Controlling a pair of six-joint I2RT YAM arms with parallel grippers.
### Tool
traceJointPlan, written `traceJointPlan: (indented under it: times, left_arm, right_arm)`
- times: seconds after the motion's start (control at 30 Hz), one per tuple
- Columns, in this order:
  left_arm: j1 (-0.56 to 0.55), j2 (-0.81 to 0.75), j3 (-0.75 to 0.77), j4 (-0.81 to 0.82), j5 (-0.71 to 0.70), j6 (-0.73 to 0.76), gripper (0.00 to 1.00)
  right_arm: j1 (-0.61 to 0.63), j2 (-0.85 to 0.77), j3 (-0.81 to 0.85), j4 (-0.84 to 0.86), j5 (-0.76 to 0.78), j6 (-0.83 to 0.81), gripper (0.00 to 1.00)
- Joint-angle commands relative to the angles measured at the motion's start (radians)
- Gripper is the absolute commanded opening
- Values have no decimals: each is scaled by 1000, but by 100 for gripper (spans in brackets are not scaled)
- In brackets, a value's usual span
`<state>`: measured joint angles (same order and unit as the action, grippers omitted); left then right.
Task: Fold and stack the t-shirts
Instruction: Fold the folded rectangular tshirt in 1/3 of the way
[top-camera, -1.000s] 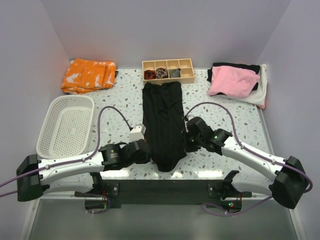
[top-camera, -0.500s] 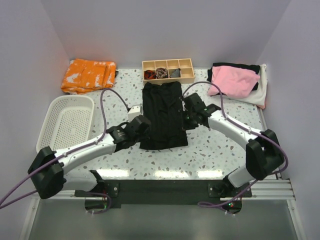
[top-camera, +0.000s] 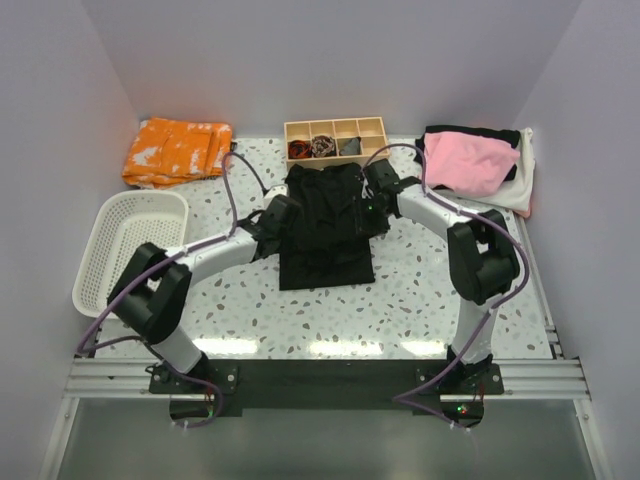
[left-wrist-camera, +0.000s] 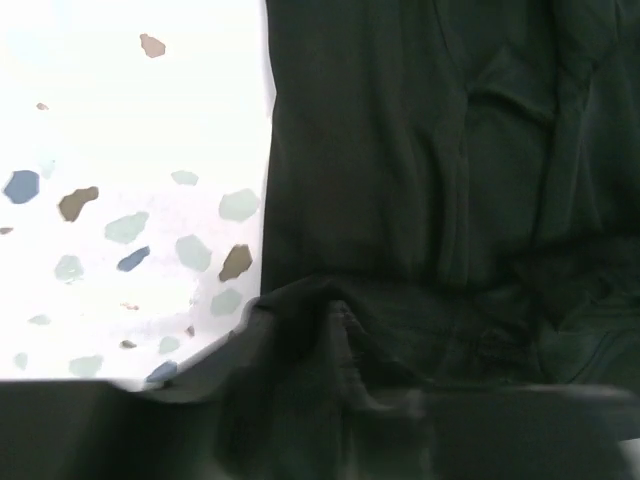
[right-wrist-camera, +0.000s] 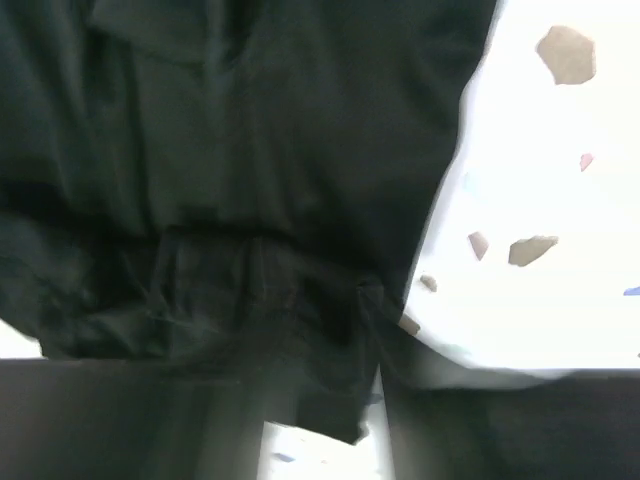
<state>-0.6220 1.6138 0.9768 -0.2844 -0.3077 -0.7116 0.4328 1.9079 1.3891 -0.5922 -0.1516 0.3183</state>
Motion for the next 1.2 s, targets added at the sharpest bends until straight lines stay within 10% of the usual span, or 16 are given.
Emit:
traceJointPlan:
  times: [0.0,0.2,0.7,1.17]
  left_arm:
    - [41,66,91,90,25,110,48]
    - [64,40,132,54,-54,139,68]
    - [56,-140,-59,128,488,133,59]
    - [16,-101,-95,182,527,113,56]
  right_arm:
    - [-23,25,91,-50,66,-18,59]
    - [-25,-87,90,-46,123,-47,71]
    - [79,-182,-108,-5,-332,14,70]
    - [123,-100,-116,78,-350,53,70]
